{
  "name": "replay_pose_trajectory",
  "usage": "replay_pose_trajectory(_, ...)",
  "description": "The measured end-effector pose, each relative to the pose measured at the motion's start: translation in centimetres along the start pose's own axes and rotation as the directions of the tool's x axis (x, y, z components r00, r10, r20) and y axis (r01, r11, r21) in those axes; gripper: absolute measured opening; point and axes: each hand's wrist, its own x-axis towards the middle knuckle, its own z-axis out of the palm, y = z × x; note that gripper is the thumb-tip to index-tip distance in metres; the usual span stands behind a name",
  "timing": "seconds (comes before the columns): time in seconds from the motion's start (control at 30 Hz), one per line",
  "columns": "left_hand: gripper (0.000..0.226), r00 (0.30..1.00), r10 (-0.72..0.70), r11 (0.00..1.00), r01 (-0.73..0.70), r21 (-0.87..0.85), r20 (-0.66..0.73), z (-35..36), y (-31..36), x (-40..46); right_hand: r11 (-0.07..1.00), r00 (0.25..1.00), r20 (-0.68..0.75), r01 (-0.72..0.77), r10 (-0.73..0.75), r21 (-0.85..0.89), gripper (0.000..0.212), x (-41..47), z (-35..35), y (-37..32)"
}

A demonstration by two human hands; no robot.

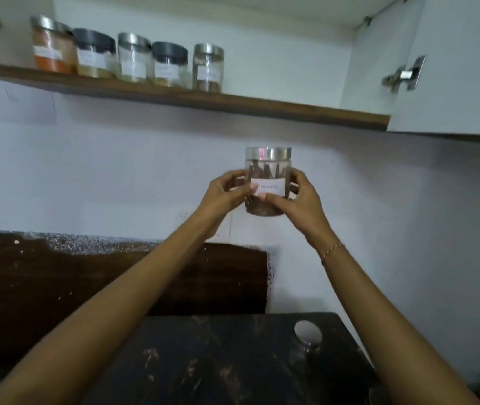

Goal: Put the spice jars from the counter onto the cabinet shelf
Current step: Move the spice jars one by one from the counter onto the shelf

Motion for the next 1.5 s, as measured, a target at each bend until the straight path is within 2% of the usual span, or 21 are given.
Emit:
replay_pose_trajectory(0.07,0.036,0.997,0.071,0.997,-0.071,0.028,-0.013,0.0,2.8,2.6,0.998,0.998,-0.010,0.064,-0.064,0.006,0.067,3.2,-0.8,-2.1)
replay_pose_trajectory(0.2,0.037,0.994,0.112,0.993,-0.112,0.026,-0.017,-0.5,7.9,7.2,0.992,0.992,0.005,0.127,-0.127,0.015,0.059,8.8,-1.9,-5.9)
replay_pose_trajectory(0.43,0.043,0.970,0.231,0.963,-0.217,0.156,-0.078,-2.3,13.3,14.6,0.988,0.990,-0.001,0.138,-0.138,0.066,0.060,18.2,-1.4,-8.9)
replay_pose_trajectory(0.53,0.041,0.963,0.222,0.963,-0.192,0.190,-0.152,-3.3,13.9,17.4,0.990,0.996,-0.019,0.091,-0.090,0.106,0.059,21.7,-0.1,-9.4)
replay_pose_trajectory(0.67,0.045,0.962,0.214,0.945,-0.161,0.285,-0.169,-4.2,14.2,20.9,0.988,1.000,0.018,0.006,-0.009,0.154,0.063,25.3,1.1,-9.1)
replay_pose_trajectory(0.83,0.036,0.968,0.165,0.924,-0.084,0.372,-0.191,-4.5,13.0,24.3,0.987,0.992,0.025,-0.124,0.122,0.104,0.066,28.6,2.1,-7.3)
replay_pose_trajectory(0.93,0.033,0.982,0.124,0.919,-0.060,0.389,-0.142,-4.8,12.5,25.4,0.982,0.983,0.028,-0.182,0.181,0.051,0.062,29.9,2.6,-6.2)
replay_pose_trajectory(1.03,0.034,0.996,0.028,0.906,0.011,0.423,-0.086,-5.0,12.4,26.0,0.984,0.983,0.043,-0.177,0.178,-0.021,0.051,31.1,3.3,-5.6)
replay_pose_trajectory(1.17,0.040,0.991,-0.112,0.921,0.130,0.367,-0.070,-5.0,12.5,25.9,0.986,0.982,0.091,-0.161,0.164,-0.040,0.049,32.3,3.9,-5.0)
replay_pose_trajectory(1.27,0.042,0.987,-0.131,0.928,0.153,0.339,-0.088,-5.2,12.6,25.9,0.986,0.981,0.119,-0.145,0.155,-0.088,0.051,32.8,4.6,-4.9)
replay_pose_trajectory(1.4,0.031,0.980,-0.110,0.926,0.162,0.341,-0.167,-5.0,12.3,25.9,0.981,0.977,0.153,-0.130,0.152,-0.142,0.051,32.9,5.1,-4.9)
replay_pose_trajectory(1.5,0.022,0.963,-0.078,0.940,0.157,0.302,-0.258,-5.4,12.1,26.2,0.980,0.981,0.087,-0.163,0.173,-0.114,0.062,32.5,4.5,-5.2)
